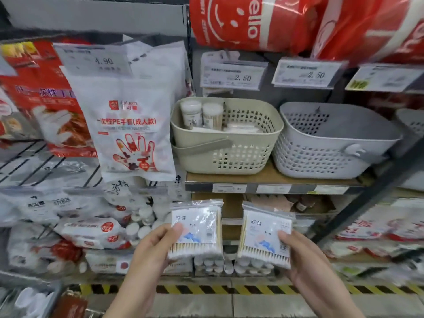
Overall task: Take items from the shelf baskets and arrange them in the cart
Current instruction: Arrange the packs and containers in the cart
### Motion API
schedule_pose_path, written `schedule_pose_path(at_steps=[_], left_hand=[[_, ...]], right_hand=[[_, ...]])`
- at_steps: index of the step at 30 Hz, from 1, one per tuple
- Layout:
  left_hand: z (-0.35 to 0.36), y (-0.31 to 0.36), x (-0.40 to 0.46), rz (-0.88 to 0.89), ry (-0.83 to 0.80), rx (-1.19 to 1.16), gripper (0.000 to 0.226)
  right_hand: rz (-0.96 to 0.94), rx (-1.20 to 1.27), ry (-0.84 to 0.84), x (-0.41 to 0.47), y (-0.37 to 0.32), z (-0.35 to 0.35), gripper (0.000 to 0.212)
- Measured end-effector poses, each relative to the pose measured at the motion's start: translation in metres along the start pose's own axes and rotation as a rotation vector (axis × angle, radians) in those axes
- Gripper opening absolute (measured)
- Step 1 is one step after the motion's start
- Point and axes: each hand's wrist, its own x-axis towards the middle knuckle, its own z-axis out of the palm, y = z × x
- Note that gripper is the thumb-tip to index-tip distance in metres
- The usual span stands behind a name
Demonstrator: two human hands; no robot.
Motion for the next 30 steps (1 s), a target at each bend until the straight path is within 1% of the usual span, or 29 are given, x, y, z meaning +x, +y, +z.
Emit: schedule_pose_path(at_steps=[2,4,6,8,10,12,14,16,17,20,22,25,28,30], left_hand=[[0.005,0.016,0.005,0.044,0.011,0.043,0.049],[0.007,0.035,0.012,0.099,0.012,0.111,0.049],[0.009,0.056,0.021,0.161,0.023,0.137,0.037],[0.014,0.079,0.033,0.228,0.020,0.152,0.031],[0.022,0.099,0.051,0.298,0.020,0.171,0.030],[0.032,0.117,0.070,0.397,0.028,0.243,0.031],[0.044,0.134,0.089,0.504,0.040,0.298,0.022],[0.054,0.147,0.108,0.608,0.052,0.357,0.017],[0.058,0.153,0.117,0.648,0.062,0.390,0.018],[0.067,0.164,0.141,0.726,0.130,0.510,0.034],[0.071,0.169,0.155,0.741,0.151,0.600,0.035],[0.075,0.173,0.171,0.725,0.192,0.786,0.024],[0.076,0.171,0.179,0.694,0.277,0.998,0.024],[0.077,0.170,0.182,0.662,0.310,1.087,0.025]], right_hand=[[-0.004,0.039,-0.014,0.006,-0.014,0.002,0.042],[-0.021,0.078,-0.019,0.015,-0.028,0.008,0.041],[-0.074,0.096,-0.008,0.025,-0.044,0.016,0.042],[-0.144,0.102,0.025,0.035,-0.062,0.025,0.042],[-0.216,0.114,0.075,0.044,-0.080,0.031,0.038],[-0.289,0.078,0.112,0.053,-0.098,0.034,0.035],[-0.346,0.022,0.145,0.066,-0.113,0.036,0.029],[-0.392,0.019,0.167,0.079,-0.125,0.041,0.021],[-0.415,0.018,0.177,0.085,-0.129,0.044,0.017],[-0.461,-0.009,0.206,0.105,-0.141,0.057,0.010],[-0.493,-0.015,0.207,0.118,-0.149,0.067,0.007],[-0.558,-0.154,0.234,0.138,-0.161,0.082,0.005],[-0.636,-0.441,0.273,0.156,-0.172,0.095,0.006],[-0.647,-0.613,0.290,0.166,-0.176,0.102,0.010]])
